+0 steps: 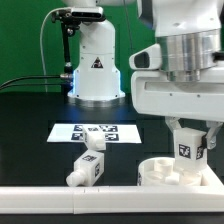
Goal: Assemble stool
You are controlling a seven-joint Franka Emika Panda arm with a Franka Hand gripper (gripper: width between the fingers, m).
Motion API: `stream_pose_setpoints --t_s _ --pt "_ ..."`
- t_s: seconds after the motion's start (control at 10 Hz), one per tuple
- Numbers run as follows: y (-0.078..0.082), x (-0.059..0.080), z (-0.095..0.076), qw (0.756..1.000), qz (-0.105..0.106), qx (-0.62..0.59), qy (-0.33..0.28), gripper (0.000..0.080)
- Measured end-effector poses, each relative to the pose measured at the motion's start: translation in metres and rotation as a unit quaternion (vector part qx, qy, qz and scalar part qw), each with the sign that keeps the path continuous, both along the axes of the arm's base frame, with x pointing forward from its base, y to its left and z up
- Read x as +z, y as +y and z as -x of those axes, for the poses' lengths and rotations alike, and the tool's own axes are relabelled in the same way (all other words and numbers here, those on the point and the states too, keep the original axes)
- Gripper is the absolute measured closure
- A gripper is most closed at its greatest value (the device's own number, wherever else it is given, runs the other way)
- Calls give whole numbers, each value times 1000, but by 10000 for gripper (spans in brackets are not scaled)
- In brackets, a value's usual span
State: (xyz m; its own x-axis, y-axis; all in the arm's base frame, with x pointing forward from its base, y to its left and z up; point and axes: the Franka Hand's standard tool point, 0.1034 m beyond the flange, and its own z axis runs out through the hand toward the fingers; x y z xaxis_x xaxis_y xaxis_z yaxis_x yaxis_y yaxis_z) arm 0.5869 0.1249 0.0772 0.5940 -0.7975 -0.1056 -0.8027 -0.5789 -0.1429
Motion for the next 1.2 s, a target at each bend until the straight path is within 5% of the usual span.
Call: stream_pose_setpoints --t_s 0.3,0.6,0.9,1.0,1.2 --pt "3 0 0 996 -13 -84 16 456" --pt "-8 0 -8 973 -60 -221 20 457" --pt "-12 -2 -7 977 -63 -205 11 453" --pt "-13 -2 -7 977 -63 -205 11 239" --pt "-12 -2 -6 990 -56 -132 -6 169"
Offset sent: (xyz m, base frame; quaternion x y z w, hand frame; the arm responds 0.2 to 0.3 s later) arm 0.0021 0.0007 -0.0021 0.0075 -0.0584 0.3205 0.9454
